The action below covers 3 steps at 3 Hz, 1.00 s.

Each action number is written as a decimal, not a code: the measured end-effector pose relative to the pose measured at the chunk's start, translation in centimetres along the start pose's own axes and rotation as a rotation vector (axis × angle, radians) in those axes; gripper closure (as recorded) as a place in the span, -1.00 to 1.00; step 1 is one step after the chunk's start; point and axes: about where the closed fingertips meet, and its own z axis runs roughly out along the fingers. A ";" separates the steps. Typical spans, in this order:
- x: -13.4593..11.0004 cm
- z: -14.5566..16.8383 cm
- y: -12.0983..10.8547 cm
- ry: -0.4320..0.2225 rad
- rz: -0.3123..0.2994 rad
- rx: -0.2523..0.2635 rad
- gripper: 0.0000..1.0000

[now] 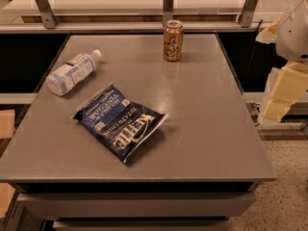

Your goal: Move orange can near blue chip bag

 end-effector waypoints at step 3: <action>-0.7 -0.4 -2.3 -0.070 0.008 0.058 -1.00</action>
Offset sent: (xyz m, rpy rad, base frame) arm 0.0223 0.0034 0.0133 0.0112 -0.0571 0.0235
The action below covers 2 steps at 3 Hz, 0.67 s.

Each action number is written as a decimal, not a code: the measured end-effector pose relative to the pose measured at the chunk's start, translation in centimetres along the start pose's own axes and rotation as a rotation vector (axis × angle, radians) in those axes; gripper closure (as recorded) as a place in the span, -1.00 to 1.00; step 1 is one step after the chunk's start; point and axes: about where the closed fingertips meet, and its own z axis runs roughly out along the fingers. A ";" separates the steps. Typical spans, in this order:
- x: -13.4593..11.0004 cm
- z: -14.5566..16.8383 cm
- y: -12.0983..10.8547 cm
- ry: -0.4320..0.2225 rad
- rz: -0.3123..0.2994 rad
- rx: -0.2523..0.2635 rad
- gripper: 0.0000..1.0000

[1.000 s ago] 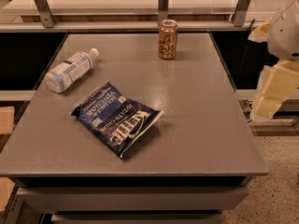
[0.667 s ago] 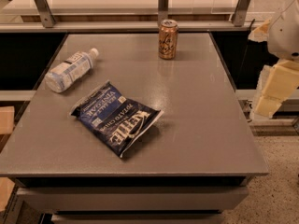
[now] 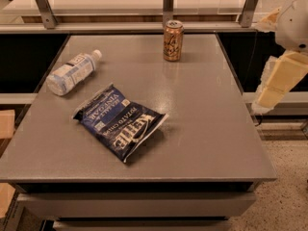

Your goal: Move orange can near blue chip bag

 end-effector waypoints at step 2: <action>-0.4 1.0 -2.3 -0.192 0.084 0.054 -1.00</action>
Offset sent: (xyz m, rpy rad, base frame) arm 0.0495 -0.0027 -0.0033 0.3594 -0.1456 -0.0398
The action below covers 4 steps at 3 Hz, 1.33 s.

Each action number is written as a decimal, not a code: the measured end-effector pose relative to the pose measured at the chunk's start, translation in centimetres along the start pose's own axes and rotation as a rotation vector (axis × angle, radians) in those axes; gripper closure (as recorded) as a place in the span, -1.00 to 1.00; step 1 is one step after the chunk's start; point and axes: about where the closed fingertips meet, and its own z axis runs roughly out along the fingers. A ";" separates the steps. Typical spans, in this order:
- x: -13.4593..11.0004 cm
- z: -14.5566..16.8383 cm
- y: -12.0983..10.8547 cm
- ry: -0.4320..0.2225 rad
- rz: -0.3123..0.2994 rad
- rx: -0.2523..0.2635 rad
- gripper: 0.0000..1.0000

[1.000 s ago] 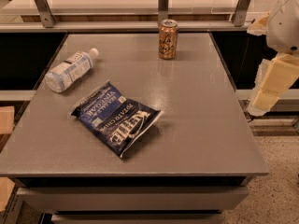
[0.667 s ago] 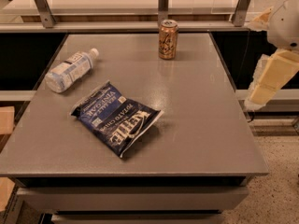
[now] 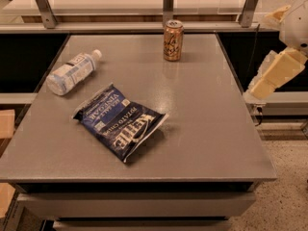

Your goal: Move orange can near blue chip bag

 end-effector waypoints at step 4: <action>-2.3 4.1 -7.6 -0.319 0.095 0.074 -1.00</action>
Offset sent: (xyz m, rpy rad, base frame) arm 0.0710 -0.0036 -0.0003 0.2998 -0.1612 -0.0130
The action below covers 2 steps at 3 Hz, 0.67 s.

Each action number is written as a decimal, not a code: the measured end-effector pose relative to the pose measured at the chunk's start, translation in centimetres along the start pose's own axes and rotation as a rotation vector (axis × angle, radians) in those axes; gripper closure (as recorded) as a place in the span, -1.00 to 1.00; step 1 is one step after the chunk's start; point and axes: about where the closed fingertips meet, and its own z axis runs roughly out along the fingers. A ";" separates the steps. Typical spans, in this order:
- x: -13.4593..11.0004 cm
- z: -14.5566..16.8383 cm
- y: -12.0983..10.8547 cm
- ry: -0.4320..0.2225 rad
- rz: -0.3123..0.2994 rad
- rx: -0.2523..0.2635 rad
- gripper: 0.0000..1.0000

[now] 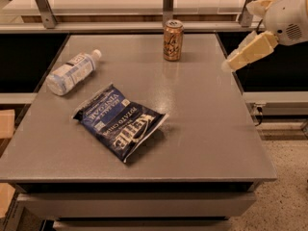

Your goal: Move orange can near blue chip bag

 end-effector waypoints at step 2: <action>-1.4 3.6 -1.9 -0.130 0.032 -0.057 -1.00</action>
Offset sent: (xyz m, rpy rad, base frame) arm 0.0582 0.0296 -0.0082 0.2202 -0.0108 0.1058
